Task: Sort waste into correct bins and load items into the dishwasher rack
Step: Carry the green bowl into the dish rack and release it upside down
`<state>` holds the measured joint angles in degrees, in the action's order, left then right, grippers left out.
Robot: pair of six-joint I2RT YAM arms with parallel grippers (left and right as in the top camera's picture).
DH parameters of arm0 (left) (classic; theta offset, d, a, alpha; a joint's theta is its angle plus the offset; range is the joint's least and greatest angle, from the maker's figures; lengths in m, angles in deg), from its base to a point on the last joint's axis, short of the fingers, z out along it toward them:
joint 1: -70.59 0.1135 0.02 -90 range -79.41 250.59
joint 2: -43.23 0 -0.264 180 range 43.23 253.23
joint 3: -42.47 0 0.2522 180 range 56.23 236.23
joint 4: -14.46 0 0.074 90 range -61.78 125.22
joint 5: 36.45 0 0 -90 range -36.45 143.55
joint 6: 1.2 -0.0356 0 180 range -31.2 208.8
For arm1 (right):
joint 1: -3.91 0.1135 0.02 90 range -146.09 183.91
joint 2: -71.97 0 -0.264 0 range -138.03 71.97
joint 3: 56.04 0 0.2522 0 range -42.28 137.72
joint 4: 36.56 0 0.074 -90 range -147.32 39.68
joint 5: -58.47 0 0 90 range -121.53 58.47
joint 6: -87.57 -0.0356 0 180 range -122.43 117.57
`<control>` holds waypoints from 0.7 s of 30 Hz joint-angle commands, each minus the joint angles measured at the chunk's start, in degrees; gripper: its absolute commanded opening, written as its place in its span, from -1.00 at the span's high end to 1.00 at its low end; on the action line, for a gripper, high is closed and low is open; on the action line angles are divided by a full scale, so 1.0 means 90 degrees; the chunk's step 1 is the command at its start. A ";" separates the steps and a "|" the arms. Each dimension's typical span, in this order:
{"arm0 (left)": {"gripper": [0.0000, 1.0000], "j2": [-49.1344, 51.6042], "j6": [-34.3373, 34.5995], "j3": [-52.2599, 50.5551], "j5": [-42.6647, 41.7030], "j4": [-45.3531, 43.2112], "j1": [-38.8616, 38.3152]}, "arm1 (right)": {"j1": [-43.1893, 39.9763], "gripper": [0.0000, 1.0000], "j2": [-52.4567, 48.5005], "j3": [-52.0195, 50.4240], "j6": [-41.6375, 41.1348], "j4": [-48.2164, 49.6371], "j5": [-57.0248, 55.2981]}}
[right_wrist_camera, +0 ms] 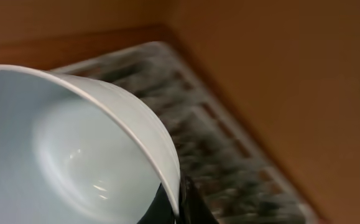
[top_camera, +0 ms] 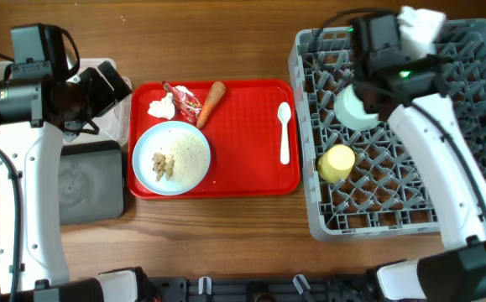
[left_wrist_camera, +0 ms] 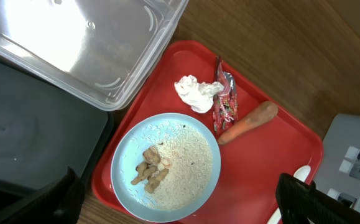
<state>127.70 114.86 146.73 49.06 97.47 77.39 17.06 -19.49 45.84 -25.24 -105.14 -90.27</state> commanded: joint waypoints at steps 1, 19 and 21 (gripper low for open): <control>-1.00 -0.0053 0.0058 0.0017 0.0061 -0.0019 0.0015 | -0.0753 0.91 -0.0260 -0.0260 0.0214 0.0170 -0.1132; -1.00 -0.0053 0.0058 0.0017 0.0058 -0.0019 0.0015 | -0.2152 0.82 -0.1948 -0.0379 0.2705 0.1326 -0.1549; -1.00 -0.0053 0.0058 0.0017 0.0061 -0.0019 0.0015 | -0.2249 0.76 -0.2042 -0.0379 0.2710 0.1324 -0.1520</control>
<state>127.70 114.86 146.73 49.06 97.47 77.39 -1.89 -35.99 42.60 -2.09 -93.08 -102.29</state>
